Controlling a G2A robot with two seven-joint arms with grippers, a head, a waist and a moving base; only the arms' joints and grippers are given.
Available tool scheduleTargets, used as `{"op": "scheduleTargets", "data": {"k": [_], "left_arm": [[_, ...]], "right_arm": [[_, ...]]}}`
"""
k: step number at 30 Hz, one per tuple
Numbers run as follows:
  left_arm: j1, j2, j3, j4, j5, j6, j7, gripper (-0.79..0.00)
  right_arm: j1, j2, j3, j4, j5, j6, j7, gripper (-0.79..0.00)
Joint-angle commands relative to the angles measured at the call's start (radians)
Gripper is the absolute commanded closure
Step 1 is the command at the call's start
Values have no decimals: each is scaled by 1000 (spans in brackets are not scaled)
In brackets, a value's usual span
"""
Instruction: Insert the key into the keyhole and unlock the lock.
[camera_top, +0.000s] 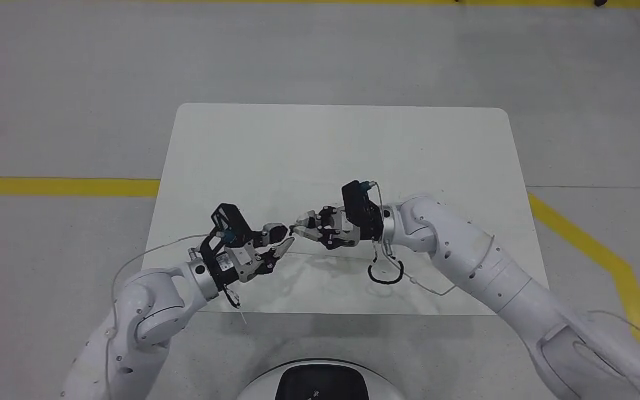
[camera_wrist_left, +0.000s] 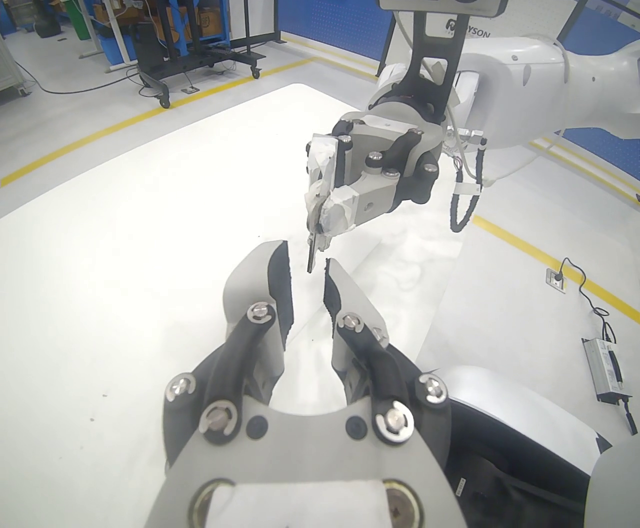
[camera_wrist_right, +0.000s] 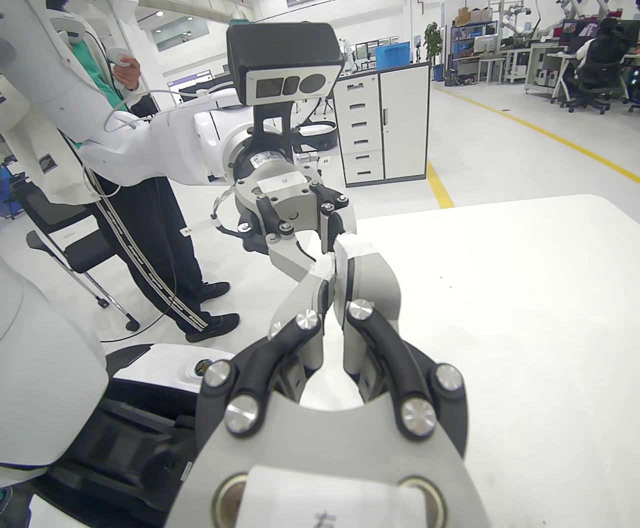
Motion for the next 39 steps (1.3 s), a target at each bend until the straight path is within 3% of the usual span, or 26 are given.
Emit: {"op": "scheduleTargets", "data": {"k": [1,14,19,25,28,33,39], "left_arm": [[-1,1,1,0,3,0,1,-105],[-5,6,15,6,14,2,9,-25],[-7,8,16,9,9,4,12,-89],[-9,10,20,10,7,2,9,-320],[-10,12,22,12,8,0,5,-360],[-11,14,32,15,11,-8,-2,-336],[-14,15,51,22,22,-7,-3,-215]], "right_arm": [[11,2,-14,5,-1,0,-10,0],[69,11,-97,19,-7,0,-60,0],[78,14,-114,26,-16,0,-86,0],[82,18,-127,31,-31,0,-119,0],[84,19,-132,31,-37,0,-132,0],[87,20,-138,27,-50,0,-146,0],[94,20,-147,29,-48,0,-146,0]]}}
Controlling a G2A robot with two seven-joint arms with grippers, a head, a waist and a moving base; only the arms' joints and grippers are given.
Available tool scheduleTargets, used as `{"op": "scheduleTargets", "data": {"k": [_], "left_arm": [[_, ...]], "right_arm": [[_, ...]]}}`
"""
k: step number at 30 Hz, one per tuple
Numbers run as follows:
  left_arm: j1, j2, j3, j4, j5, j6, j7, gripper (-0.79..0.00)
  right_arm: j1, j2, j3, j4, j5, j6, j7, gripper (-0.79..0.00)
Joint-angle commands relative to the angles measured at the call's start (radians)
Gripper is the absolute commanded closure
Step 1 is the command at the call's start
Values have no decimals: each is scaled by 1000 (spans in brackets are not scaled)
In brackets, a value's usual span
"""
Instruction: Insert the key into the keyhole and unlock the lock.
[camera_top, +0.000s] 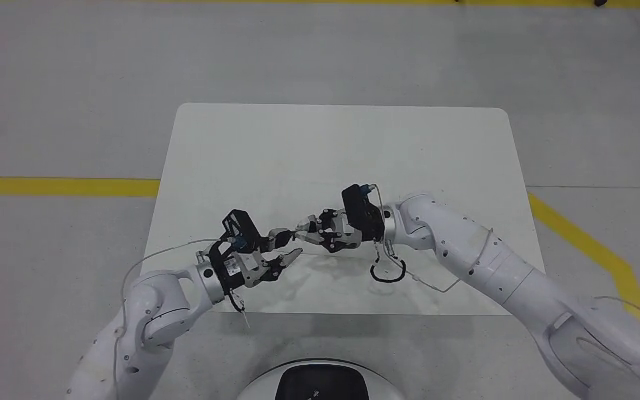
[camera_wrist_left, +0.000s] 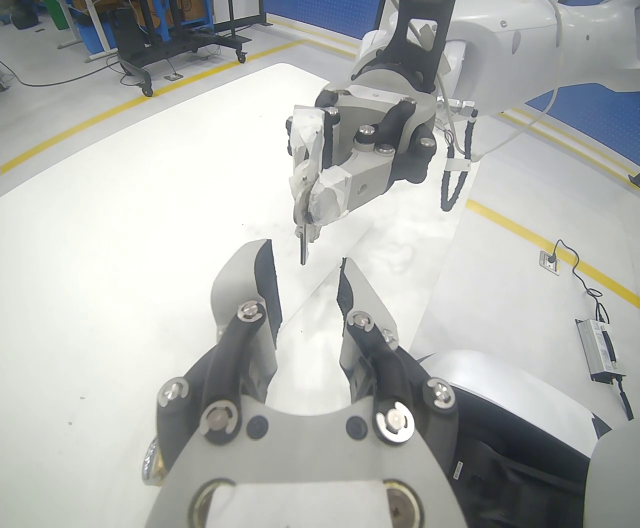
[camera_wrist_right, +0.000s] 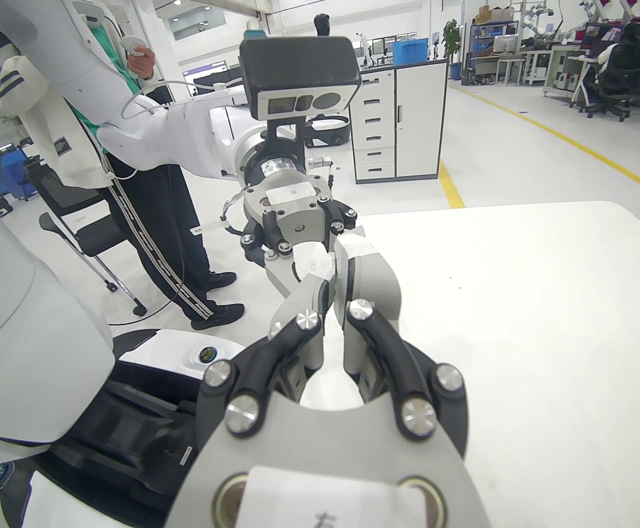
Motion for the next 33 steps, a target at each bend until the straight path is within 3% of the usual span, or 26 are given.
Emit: {"op": "scheduleTargets", "data": {"k": [1,16,22,24,33], "left_arm": [[-2,0,3,2,0,1,1,-194],[-13,4,14,-3,-10,23,-7,-58],[-17,6,16,-4,-23,30,-7,-83],[-17,7,13,-3,-30,33,-9,0],[-15,7,16,-12,-41,81,-27,0]], "right_arm": [[3,0,-3,1,3,0,3,0],[27,-2,-24,-1,10,0,9,0],[30,-1,-29,0,7,0,8,0],[30,0,-31,0,6,0,6,0],[27,7,-32,-4,-7,0,4,0]]}}
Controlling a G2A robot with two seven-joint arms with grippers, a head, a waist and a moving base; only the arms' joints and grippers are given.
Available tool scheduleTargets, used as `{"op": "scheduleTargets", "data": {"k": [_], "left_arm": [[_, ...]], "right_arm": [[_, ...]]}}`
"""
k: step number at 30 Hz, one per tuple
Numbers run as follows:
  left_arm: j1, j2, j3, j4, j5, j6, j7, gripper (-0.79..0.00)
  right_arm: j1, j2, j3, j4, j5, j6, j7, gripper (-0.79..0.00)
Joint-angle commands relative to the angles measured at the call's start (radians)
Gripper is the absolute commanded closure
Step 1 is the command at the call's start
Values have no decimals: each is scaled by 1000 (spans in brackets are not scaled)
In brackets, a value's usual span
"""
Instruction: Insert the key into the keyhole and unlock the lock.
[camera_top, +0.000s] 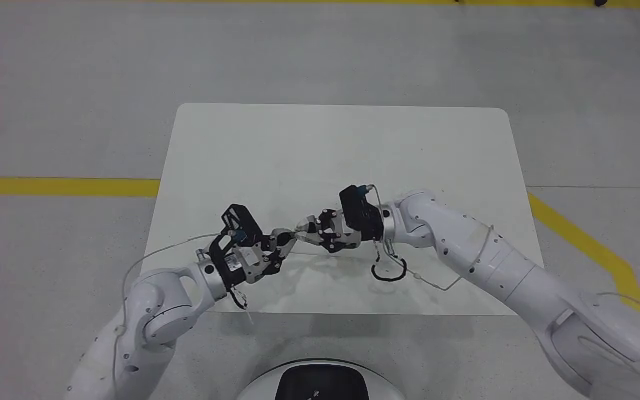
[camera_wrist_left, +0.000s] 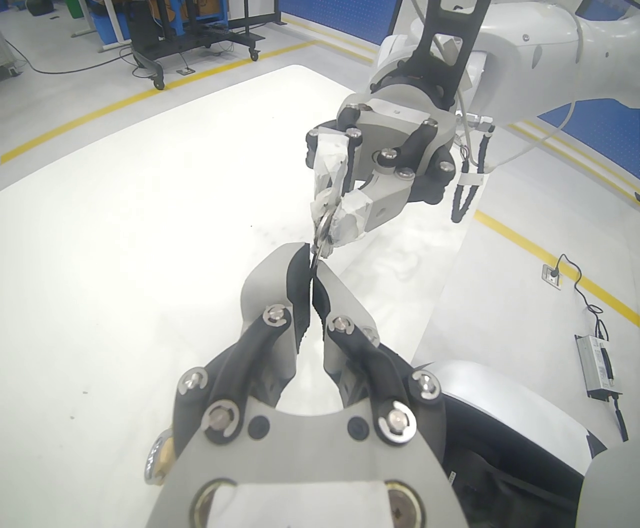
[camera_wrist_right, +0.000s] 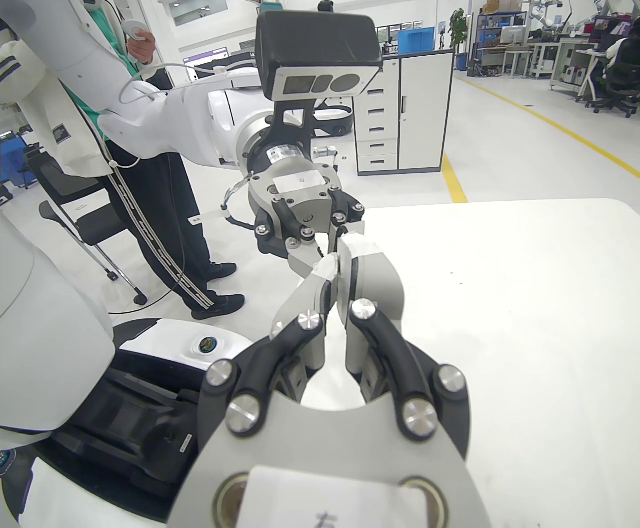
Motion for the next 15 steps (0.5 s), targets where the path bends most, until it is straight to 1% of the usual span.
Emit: {"op": "scheduleTargets", "data": {"k": [1,5,6,7,8,9,10,12,15], "left_arm": [[0,0,1,0,-2,5,0,0],[1,1,-5,3,-7,24,8,0],[1,1,-7,4,-10,28,10,0],[1,1,-12,5,-15,35,11,0],[0,1,-18,6,-19,43,11,0],[-1,2,-25,6,-22,52,10,0],[-2,2,-32,4,-20,61,10,0],[-3,3,-47,1,-15,81,11,0],[-3,5,-61,-7,0,107,7,0]], "right_arm": [[-1,1,0,0,-2,0,-2,0],[-5,5,3,8,1,0,-12,0],[-6,5,3,10,2,0,-13,-28],[-6,6,5,15,4,0,-13,-268],[-7,6,7,21,6,0,-10,-360],[-5,8,12,31,4,0,1,-594],[-5,9,21,44,4,2,16,-785],[-13,14,45,47,18,8,35,-785],[-13,14,45,47,18,8,35,-785]]}}
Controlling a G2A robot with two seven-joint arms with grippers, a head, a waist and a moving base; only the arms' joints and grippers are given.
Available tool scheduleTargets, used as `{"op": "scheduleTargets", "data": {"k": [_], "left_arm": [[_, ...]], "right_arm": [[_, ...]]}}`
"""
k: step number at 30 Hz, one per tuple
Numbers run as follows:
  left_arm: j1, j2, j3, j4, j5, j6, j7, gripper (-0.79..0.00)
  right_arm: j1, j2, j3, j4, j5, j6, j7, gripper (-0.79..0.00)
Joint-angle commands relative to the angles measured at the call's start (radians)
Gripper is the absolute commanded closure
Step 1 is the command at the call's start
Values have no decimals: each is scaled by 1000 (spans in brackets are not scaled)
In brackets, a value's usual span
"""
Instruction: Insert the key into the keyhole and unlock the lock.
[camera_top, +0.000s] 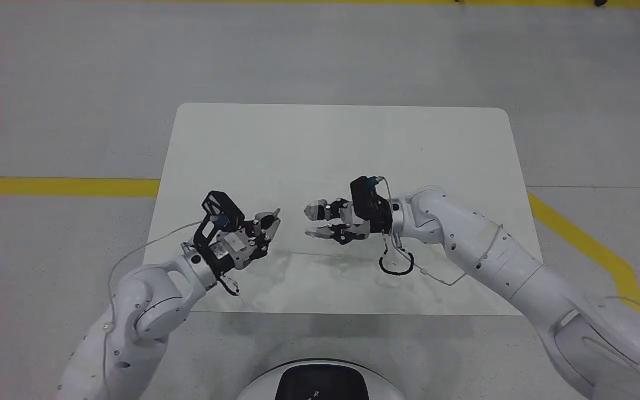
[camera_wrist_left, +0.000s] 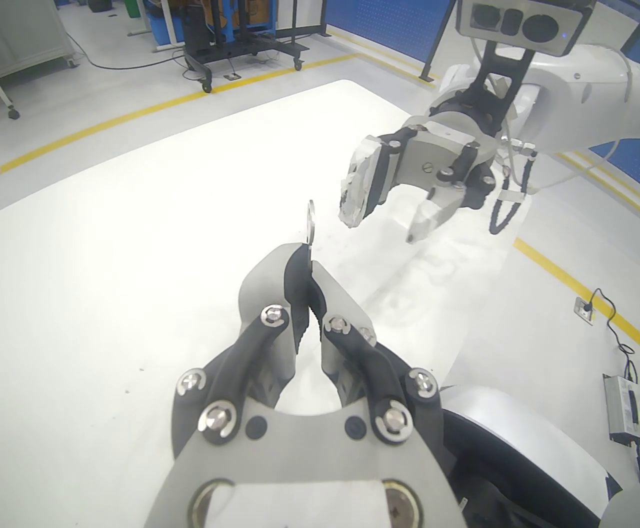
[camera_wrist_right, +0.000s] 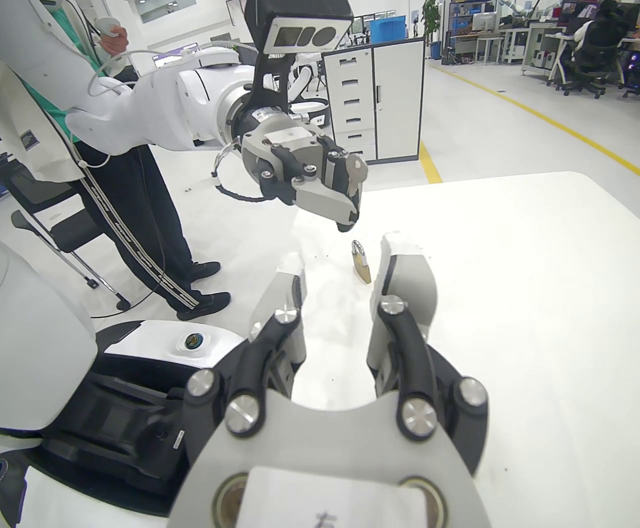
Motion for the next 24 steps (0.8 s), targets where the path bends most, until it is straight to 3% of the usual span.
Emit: {"op": "scheduleTargets", "data": {"k": [1,10,14,15,17,20,24], "left_arm": [[0,0,-6,-4,7,19,-5,0],[0,-1,-10,-2,-9,47,-16,0],[8,3,28,-23,163,30,-32,0],[5,4,35,-28,182,25,-42,0],[-3,4,47,-34,199,11,-68,0],[-26,4,73,-39,212,-15,-126,0],[-57,3,108,-35,204,-42,-195,0]], "right_arm": [[0,0,-1,0,-1,0,-1,-785],[0,0,-1,0,-1,0,-1,-785],[-7,7,17,-34,-75,62,101,-785],[-5,14,26,-59,-111,83,163,-662],[-5,24,41,-97,-137,104,245,-662],[-5,48,71,-177,-164,104,391,-391],[-15,81,123,-263,-157,87,535,-363]]}}
